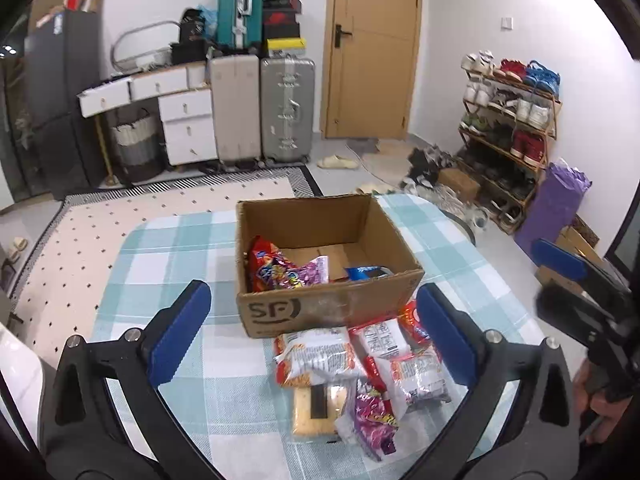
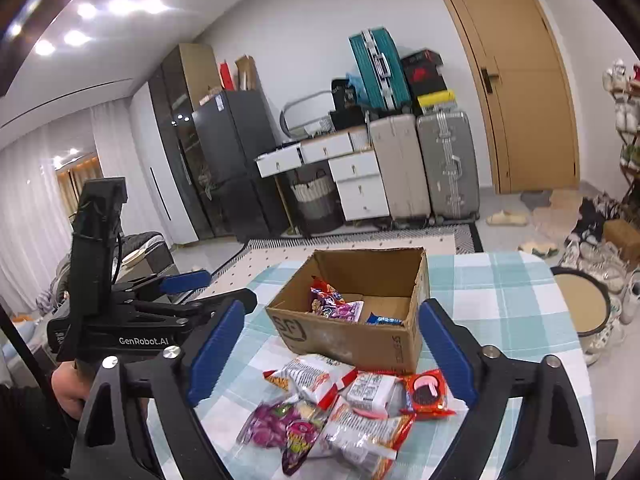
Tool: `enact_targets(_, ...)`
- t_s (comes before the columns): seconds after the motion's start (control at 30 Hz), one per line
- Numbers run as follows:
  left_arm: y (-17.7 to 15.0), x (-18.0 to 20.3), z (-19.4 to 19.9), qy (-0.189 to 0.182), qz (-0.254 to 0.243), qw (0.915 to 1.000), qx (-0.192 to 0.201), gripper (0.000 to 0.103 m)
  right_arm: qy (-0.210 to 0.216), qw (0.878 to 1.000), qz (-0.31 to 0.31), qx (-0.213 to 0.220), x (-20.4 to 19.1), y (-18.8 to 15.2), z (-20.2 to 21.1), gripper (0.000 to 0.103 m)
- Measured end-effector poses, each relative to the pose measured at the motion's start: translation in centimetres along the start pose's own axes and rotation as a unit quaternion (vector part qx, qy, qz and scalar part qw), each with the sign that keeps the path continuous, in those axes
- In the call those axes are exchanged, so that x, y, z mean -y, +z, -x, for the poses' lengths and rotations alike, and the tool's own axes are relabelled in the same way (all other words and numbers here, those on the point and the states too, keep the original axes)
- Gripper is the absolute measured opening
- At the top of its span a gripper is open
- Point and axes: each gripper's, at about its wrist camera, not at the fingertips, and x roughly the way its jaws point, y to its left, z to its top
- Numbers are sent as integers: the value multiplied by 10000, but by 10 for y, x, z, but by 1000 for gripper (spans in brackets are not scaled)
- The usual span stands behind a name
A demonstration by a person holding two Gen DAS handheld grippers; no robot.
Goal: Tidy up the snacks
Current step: 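Open both grippers to drop the snacks into the box, then lower the left gripper onto the purple-edged snack bag and grasp it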
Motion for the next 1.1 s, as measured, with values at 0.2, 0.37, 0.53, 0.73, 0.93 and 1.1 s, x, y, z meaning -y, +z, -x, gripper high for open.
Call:
enact_targets(0.2,-32,-4,19,-7,164,9999,-43,103,-133,9997,182,115,-15,-25,26,100)
enact_targets(0.37,-60,-7,18,-4,285,9994,-209,103,-176,9996,215,-11,-19,-48,31,101)
enact_targets(0.53,-87,-8,6,-47,405,9980,-473,103,-178,9998,37,-70,-15,-67,31,102)
enact_targets(0.73,-106,-7,-12,10,409,9968,-684,103,-218,9993,-12,-298,-9,-89,23,102)
enact_targets(0.93,-111,2,-30,-80,394,9956,-852,102,-248,9988,-201,-378,1,-102,18,102)
enact_targets(1.1,-116,7,-47,-94,357,9945,-983,102,-252,9985,-240,-416,6,-106,18,102)
